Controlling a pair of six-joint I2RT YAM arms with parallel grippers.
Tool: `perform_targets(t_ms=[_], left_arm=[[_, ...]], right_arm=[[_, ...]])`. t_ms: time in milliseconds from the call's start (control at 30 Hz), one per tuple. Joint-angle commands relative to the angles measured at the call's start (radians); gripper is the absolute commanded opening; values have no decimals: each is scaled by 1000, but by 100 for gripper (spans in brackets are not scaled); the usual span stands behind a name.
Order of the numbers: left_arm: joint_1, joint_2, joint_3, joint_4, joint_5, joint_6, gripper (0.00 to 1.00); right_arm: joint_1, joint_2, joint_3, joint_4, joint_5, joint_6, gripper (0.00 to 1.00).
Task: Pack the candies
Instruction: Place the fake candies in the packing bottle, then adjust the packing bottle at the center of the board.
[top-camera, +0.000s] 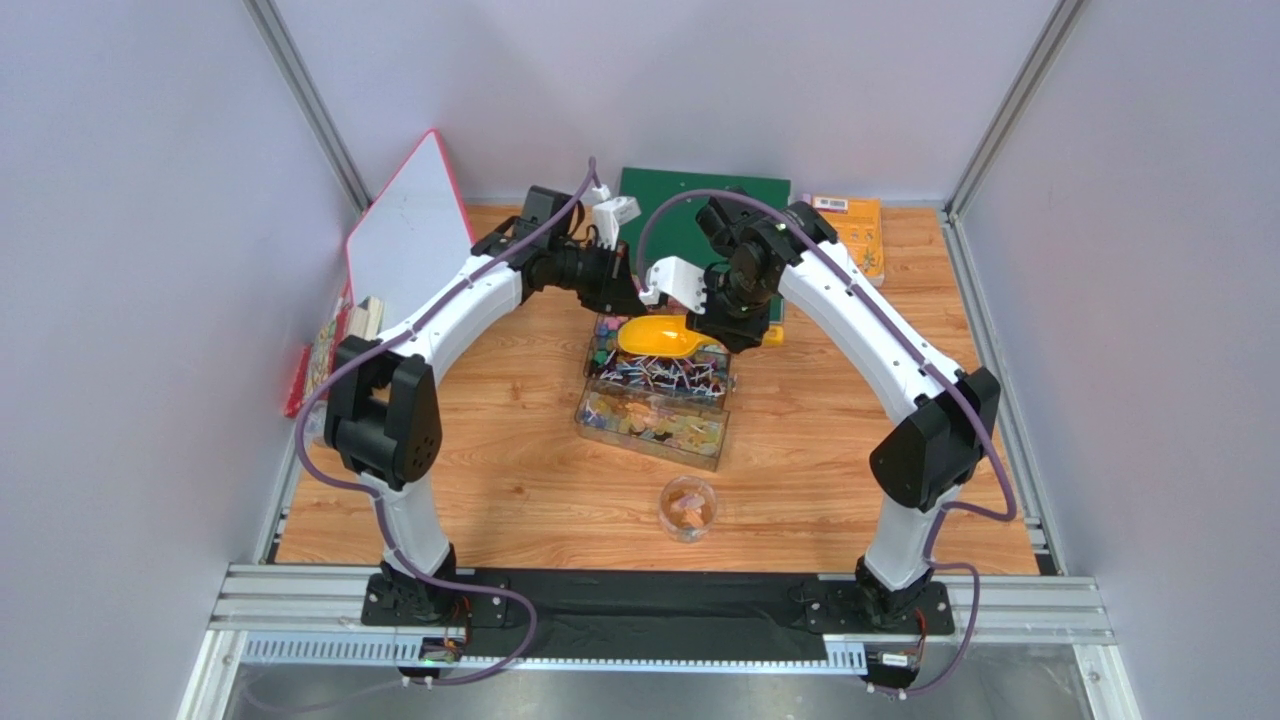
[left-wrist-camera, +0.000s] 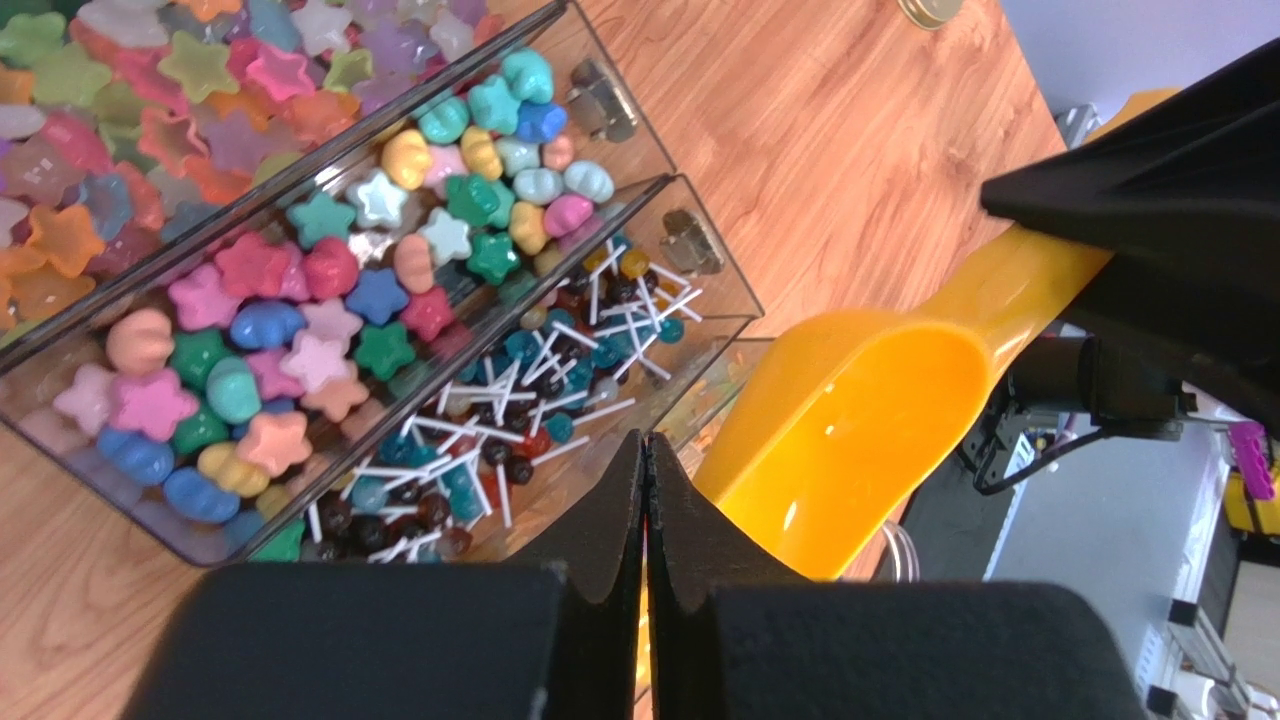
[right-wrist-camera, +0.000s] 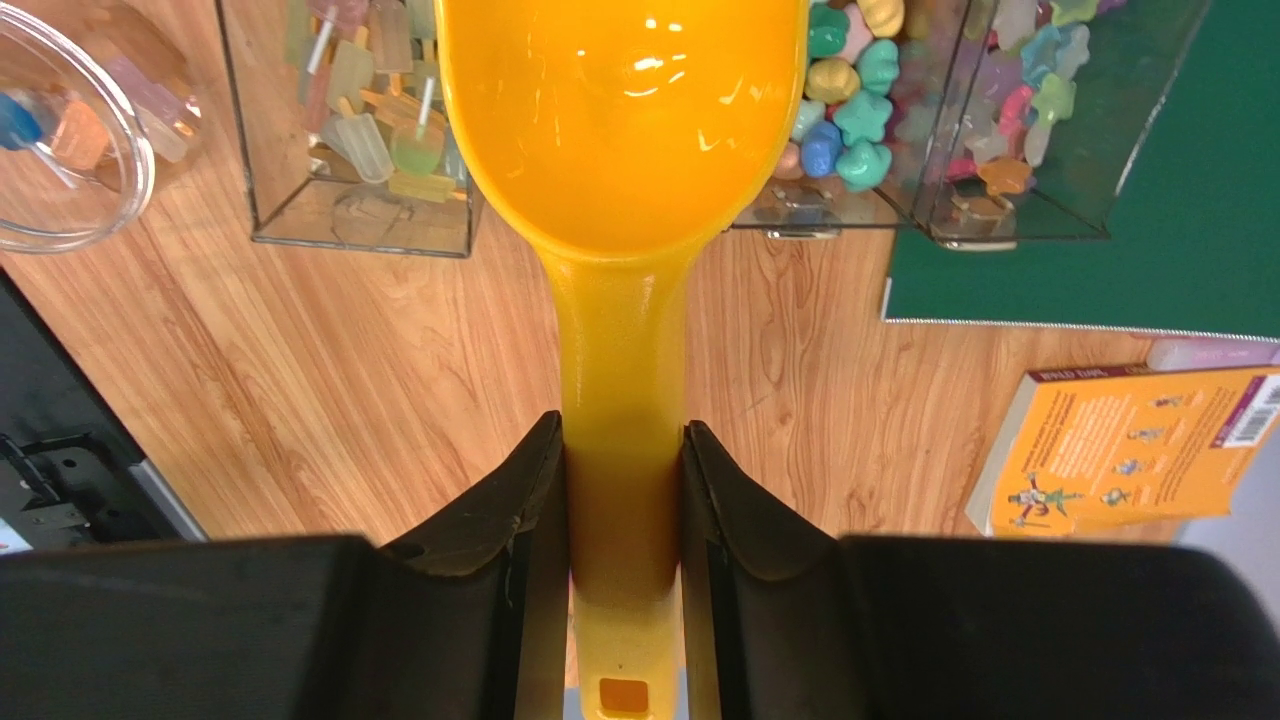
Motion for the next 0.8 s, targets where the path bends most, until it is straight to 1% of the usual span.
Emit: perform_targets(t_ms=[0, 67, 167, 233, 300, 333, 467, 700, 767], left_arm=[[-39, 11, 33, 14, 52, -29, 0], [-39, 2, 33, 8, 16, -26, 0], [-37, -21, 62, -28, -52, 21, 0], [-36, -44, 69, -29, -70, 30, 0], [-36, -54, 66, -32, -69, 33, 0], [-36, -62, 60, -32, -61, 27, 0], [-37, -81, -1, -18, -37, 17, 0], [-40, -94, -72, 7, -28, -5, 0], [-45, -90, -78, 8, -32, -6, 0]], right_arm=[[4, 16, 87, -272, -34, 56, 0], [2, 8, 64, -271, -30, 51, 0], [-8, -3, -3, -271, -27, 56, 0], [-13, 3, -20, -266, -30, 63, 0], [-14, 17, -6, -261, -34, 79, 0], [-16, 29, 26, -261, -43, 85, 0], [-19, 62, 103, -263, -39, 99, 0], [-27, 55, 133, -263, -48, 117, 0], [-30, 36, 144, -255, -74, 114, 0]])
